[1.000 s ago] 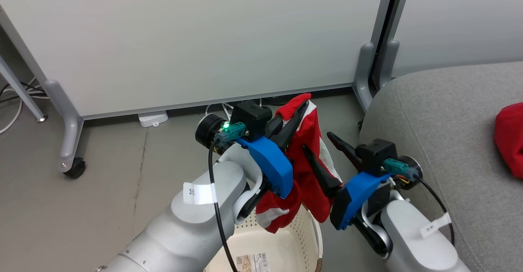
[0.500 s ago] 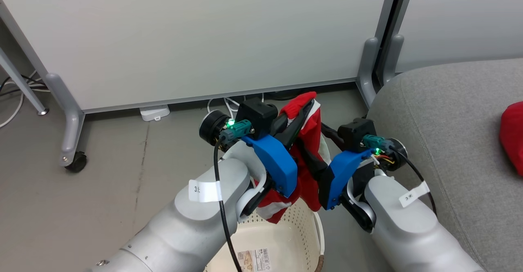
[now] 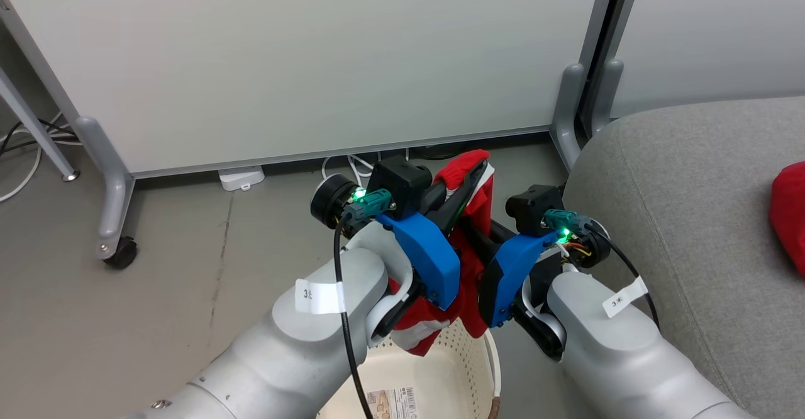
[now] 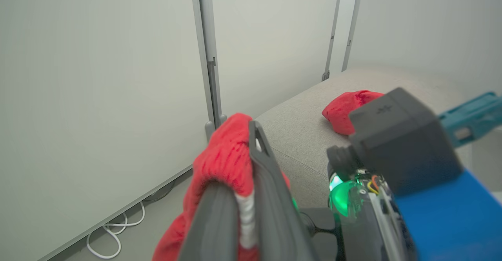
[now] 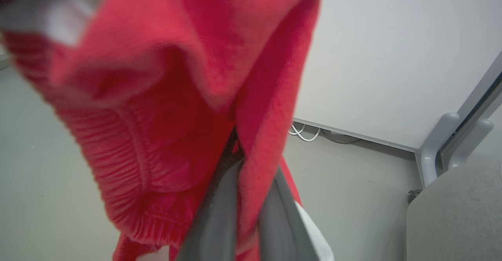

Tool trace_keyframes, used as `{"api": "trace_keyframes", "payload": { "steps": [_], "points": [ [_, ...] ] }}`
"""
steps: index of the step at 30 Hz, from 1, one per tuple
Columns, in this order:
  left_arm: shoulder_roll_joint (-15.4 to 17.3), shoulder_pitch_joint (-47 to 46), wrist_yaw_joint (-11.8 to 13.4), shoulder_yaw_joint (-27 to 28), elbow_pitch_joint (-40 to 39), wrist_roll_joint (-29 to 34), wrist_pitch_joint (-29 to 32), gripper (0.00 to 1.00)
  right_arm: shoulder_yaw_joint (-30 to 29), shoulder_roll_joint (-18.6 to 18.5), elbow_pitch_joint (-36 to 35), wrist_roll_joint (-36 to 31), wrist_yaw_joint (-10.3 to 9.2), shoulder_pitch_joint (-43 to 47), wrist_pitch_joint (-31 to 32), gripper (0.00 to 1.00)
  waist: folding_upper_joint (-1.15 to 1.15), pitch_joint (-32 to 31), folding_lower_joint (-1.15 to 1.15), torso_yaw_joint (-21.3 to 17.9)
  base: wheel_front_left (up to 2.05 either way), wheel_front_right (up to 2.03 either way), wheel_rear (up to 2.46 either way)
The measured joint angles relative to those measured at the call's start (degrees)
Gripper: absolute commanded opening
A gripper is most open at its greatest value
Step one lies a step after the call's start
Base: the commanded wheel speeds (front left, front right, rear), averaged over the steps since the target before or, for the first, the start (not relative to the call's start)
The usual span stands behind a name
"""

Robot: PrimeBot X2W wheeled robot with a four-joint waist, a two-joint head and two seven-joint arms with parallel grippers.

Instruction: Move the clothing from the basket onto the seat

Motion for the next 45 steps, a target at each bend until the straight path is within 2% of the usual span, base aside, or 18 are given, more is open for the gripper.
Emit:
{"api": "trace_keyframes", "payload": {
  "steps": [23,24,26,27,36,45],
  "points": [
    [0.0,-0.3,0.7,-1.0,1.5,-1.6,-0.3,0.01,7.4,-0.2,2.9,8.9,0.00,-2.4,-2.4,0.00,0.00,-0.6,0.00,-0.8,0.00,0.00,0.00],
    [0.0,-0.3,0.7,-1.0,1.6,-1.8,-0.3,0.39,7.6,-0.3,3.0,9.1,0.00,-2.5,-2.4,0.00,0.00,-0.6,0.00,-0.8,0.00,0.00,0.00],
    [0.0,-0.3,0.7,-1.0,1.7,-1.9,-0.3,0.90,7.9,-0.3,3.2,9.5,0.00,-2.7,-2.4,0.00,0.00,-0.6,0.00,-0.9,0.00,0.00,0.00],
    [0.0,-0.3,0.7,-1.1,1.8,-1.9,-0.3,1.00,8.0,-0.3,3.2,9.8,0.00,-2.7,-2.5,0.00,0.00,-0.7,0.00,-0.9,0.00,0.00,0.00],
    [0.1,0.8,0.9,-0.2,2.0,-1.7,-0.4,1.00,8.5,-0.9,3.3,10.9,0.00,-3.3,-2.6,0.00,0.00,-0.7,0.00,-1.2,0.00,0.00,0.00],
    [3.6,8.1,2.0,4.8,-3.5,2.4,-0.4,1.00,7.6,-2.1,2.2,10.9,0.00,-3.3,-2.6,0.00,0.00,-0.6,0.00,-1.2,0.00,0.00,0.00]
  ]
}}
